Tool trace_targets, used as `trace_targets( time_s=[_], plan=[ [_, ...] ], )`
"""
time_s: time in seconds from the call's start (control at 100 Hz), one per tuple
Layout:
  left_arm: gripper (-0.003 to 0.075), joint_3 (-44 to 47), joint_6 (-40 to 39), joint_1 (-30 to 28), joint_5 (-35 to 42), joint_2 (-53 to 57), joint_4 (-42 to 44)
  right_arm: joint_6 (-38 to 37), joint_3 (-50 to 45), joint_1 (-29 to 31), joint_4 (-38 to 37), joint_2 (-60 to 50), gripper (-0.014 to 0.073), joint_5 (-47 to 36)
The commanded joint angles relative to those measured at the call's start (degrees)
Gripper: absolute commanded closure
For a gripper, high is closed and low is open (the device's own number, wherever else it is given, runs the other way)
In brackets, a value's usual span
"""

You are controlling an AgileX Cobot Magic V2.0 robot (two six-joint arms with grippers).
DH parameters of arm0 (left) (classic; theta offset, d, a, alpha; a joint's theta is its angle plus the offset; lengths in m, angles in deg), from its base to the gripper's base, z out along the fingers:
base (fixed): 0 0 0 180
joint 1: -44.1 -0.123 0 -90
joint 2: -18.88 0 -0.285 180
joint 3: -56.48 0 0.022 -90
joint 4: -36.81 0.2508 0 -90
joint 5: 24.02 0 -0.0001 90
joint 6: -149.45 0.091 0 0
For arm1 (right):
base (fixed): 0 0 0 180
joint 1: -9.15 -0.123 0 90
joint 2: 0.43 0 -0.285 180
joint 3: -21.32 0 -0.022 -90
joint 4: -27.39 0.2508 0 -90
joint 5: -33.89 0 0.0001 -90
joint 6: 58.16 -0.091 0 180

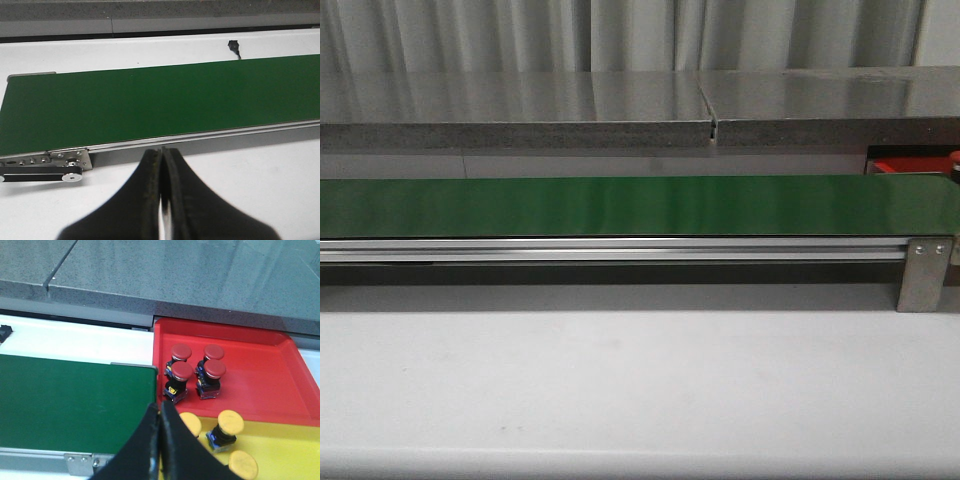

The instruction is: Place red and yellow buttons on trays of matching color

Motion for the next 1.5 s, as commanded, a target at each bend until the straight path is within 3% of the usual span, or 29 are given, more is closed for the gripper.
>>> trace_targets(
  time_s=[0.0,0.47,0.77,1.05,1.23,1.49],
  plan=[
    [0.0741,-1.56,-0.09,0.44,3.43,0.24,-1.05,0.25,-0.58,-0.04,0.52,-3.35,0.0710,-4.45],
    [0.0741,-1.56,-0.09,0.44,3.43,0.24,-1.05,0.31,-12.27,-2.04,3.51,-23.02,0.0710,-3.86],
    [0.0741,-1.56,-0.09,0.44,3.43,0.24,-1.05,0.20,-17.76,-3.85,4.18,-27.82,0.0710,-6.68],
    [0.0741,-1.56,-0.09,0.44,3.43,0.24,-1.05,-11.67,-24.37,-3.85,-7.14,-34.89,0.0710,-8.68],
    [0.0741,-1.56,-0.09,0.44,3.43,0.24,-1.05,-19.07,-30.35,-3.85,-12.34,-39.03,0.0710,-14.50],
    [0.0741,-1.56,-0.09,0.44,3.43,0.24,-1.05,-20.25,-36.95,-4.25,-14.55,-45.02,0.0710,-17.51]
  ],
)
